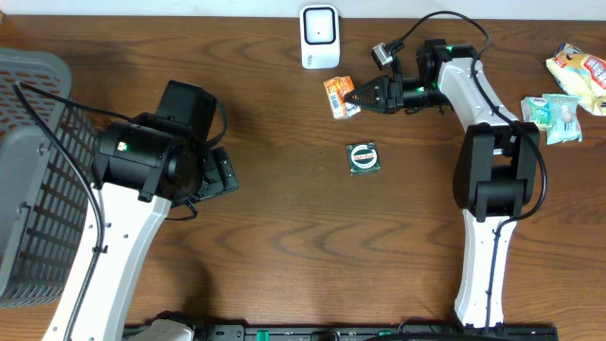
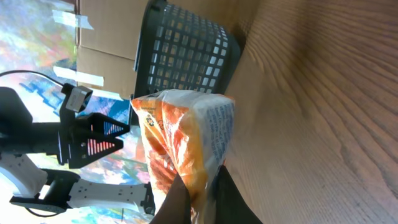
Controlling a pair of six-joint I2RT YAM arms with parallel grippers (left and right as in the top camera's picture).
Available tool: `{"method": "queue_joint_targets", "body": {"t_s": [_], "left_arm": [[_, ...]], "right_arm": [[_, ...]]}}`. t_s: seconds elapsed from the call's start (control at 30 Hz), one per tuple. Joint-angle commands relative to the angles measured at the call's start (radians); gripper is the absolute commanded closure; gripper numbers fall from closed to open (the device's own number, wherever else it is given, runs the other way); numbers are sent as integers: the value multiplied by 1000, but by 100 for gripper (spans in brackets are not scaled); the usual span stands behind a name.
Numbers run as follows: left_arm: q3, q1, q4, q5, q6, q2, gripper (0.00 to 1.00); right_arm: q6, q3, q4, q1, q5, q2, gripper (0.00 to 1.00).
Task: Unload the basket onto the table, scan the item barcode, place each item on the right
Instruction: 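Hold the orange Kleenex pack up in front of the scanner, right gripper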
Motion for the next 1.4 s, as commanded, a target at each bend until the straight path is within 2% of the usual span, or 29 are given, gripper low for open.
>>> {"method": "queue_joint_targets", "body": {"t_s": [0.0, 0.2, 0.33, 0.47, 0.63, 0.93, 1.0, 1.13, 1.37], "left_arm": [[5, 4, -3, -3, -9, -5, 2], [5, 4, -3, -3, -9, -5, 2], [5, 4, -3, -3, -9, -5, 3], [5, 4, -3, -3, -9, -5, 2], [5, 4, -3, -3, -9, -5, 3], [5, 4, -3, -3, -9, -5, 3], [5, 4, -3, -3, -9, -5, 2], [5, 4, -3, -3, -9, -5, 2], [5, 4, -3, -3, -9, -5, 2]], "right_arm": [[-23, -6, 2, 10, -13, -34, 99], [-23, -6, 2, 14, 21, -34, 99], [-22, -6, 1, 39, 156, -34, 99], [77, -6, 26, 84, 472, -34, 99], [351, 15, 117, 140, 919, -38, 99], [364, 178, 175, 247, 1455, -38, 99], [346, 190, 240, 277, 1574, -38, 99], [192, 185, 402, 340, 1811, -38, 99], [-77, 156, 733, 394, 1957, -36, 99]]}}
